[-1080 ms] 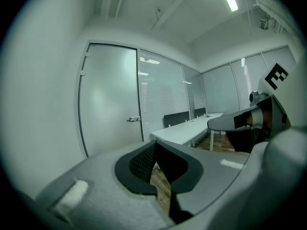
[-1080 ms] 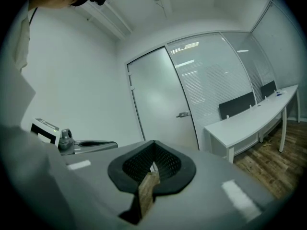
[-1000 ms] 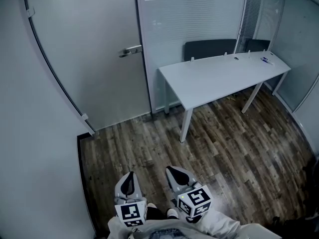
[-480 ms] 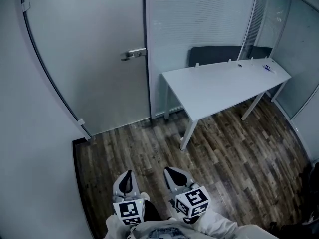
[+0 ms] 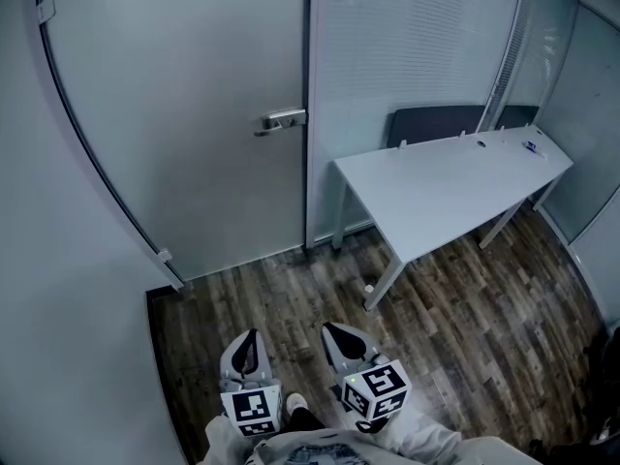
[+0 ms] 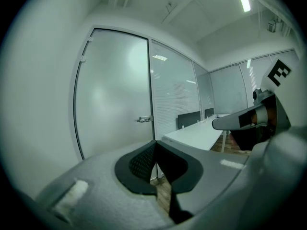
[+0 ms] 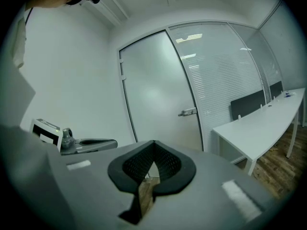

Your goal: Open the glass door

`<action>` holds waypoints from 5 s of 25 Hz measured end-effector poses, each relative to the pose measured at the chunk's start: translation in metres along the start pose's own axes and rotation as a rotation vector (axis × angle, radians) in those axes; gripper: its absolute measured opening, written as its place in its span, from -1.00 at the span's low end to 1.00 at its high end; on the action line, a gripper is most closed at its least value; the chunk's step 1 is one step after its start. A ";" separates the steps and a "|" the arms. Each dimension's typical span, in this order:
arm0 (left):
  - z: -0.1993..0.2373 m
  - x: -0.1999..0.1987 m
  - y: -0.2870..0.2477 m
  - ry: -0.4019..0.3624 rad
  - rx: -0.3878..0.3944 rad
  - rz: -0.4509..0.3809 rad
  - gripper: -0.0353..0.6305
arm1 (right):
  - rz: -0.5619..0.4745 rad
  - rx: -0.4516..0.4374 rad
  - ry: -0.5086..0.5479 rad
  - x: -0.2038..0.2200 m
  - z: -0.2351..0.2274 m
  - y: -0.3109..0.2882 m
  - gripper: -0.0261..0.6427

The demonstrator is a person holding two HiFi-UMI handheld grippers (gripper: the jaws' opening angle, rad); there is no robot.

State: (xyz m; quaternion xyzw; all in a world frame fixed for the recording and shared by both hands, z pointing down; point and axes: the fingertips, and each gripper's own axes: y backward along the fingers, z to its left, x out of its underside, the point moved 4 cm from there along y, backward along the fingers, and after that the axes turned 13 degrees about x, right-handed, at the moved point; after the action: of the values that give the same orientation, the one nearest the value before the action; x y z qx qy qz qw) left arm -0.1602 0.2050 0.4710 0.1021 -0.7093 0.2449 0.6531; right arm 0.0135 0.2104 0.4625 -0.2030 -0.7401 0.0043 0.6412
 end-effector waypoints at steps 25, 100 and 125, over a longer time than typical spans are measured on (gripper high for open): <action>0.101 0.002 -0.108 0.000 -0.016 0.036 -0.89 | 0.031 0.020 -0.040 -0.023 -0.016 -0.161 -0.90; 0.291 -0.033 -0.623 -1.202 0.029 0.363 -0.32 | 0.179 0.173 -0.078 -0.102 -0.180 -0.441 -0.90; 0.295 -0.026 -0.637 -1.025 -0.083 0.252 -0.57 | 0.230 0.173 -0.088 -0.089 -0.175 -0.444 -0.90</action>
State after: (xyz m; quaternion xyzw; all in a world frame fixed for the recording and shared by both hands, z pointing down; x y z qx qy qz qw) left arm -0.1189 -0.4886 0.5739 0.0966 -0.9535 0.2120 0.1915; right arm 0.0571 -0.2686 0.5273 -0.2301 -0.7360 0.1504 0.6186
